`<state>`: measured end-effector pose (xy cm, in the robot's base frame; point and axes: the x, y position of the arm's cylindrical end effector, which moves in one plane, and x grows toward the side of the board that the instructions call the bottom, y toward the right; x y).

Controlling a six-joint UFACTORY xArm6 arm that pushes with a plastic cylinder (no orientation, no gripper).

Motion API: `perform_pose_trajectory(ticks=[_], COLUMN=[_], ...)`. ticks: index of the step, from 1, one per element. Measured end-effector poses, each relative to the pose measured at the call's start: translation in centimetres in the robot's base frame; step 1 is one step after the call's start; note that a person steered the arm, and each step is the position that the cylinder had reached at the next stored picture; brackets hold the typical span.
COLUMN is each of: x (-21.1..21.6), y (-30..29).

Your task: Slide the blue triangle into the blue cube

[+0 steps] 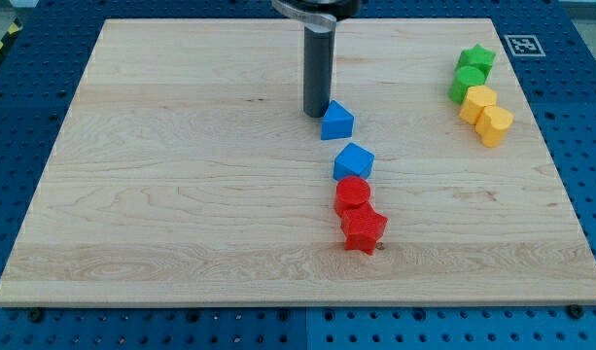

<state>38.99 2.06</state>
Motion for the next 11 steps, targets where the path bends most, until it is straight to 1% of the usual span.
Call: perform_pose_trajectory(ticks=[1, 2, 3, 4, 6, 7, 9, 10, 11], x=[1.4, -0.4, -3.0, -2.4, -1.6, -1.6, -1.8, -0.9, -1.1], y=[1.3, 1.8, 4.8, 7.0, 8.1, 10.9, 11.0, 11.0, 8.0])
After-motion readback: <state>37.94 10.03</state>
